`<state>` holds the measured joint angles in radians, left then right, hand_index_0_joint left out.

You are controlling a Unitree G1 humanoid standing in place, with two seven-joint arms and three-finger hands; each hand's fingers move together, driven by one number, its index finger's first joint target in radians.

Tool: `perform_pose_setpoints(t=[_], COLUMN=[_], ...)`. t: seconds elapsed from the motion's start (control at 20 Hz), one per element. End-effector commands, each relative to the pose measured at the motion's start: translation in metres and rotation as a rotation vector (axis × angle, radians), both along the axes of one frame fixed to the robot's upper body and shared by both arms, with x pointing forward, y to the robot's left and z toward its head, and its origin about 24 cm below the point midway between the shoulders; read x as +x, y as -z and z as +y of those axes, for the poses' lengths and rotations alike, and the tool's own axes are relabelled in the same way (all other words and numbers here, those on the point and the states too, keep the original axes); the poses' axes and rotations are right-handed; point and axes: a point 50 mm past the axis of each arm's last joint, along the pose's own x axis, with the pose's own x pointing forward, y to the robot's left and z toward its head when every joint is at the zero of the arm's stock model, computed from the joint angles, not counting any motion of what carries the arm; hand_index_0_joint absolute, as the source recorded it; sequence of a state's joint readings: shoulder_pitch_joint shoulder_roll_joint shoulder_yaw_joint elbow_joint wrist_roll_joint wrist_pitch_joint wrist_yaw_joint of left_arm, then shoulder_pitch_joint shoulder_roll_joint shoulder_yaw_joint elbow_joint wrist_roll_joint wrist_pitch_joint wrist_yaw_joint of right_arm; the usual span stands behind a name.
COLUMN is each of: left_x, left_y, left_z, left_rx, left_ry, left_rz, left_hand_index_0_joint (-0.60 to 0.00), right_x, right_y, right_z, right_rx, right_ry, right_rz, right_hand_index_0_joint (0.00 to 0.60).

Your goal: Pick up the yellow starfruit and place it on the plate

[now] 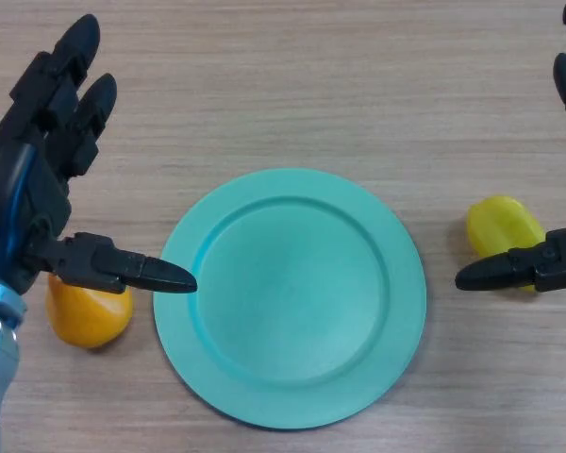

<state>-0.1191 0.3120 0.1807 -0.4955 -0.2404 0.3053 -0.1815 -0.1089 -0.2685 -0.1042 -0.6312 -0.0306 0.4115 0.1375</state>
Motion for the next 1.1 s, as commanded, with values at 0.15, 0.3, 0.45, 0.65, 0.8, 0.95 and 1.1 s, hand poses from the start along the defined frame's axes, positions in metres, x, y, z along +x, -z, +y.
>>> perform_pose_setpoints(t=[0.15,0.3,0.45,0.65,0.8,0.95,1.1], left_x=[-0.013,-0.011,-0.009,-0.008,-0.006,-0.004,-0.006], left_y=[-0.041,-0.04,-0.04,-0.03,-0.027,-0.029,-0.033], left_z=[0.019,0.019,0.017,0.016,0.02,0.026,0.03], left_rx=[0.074,0.075,0.094,0.098,0.101,0.097,0.082], left_ry=[-0.084,-0.103,-0.106,-0.102,-0.121,-0.163,-0.187], left_rz=[-0.3,-0.311,-0.312,-0.286,-0.289,-0.298,-0.323], left_hand_index_0_joint=[0.0,0.0,0.0,0.0,0.0,0.0,0.0], right_x=[-0.015,-0.017,-0.012,0.007,0.021,0.038,0.048], right_y=[-0.03,-0.031,-0.023,-0.01,0.002,0.021,0.036], right_z=[-0.008,-0.008,-0.014,-0.028,-0.035,-0.049,-0.058], right_rx=[-0.04,-0.045,-0.078,-0.103,-0.118,-0.102,-0.111], right_ry=[0.01,0.011,0.039,0.091,0.12,0.168,0.202], right_rz=[-0.219,-0.225,-0.212,-0.173,-0.165,-0.154,-0.154], right_hand_index_0_joint=[0.0,0.0,0.0,0.0,0.0,0.0,0.0])
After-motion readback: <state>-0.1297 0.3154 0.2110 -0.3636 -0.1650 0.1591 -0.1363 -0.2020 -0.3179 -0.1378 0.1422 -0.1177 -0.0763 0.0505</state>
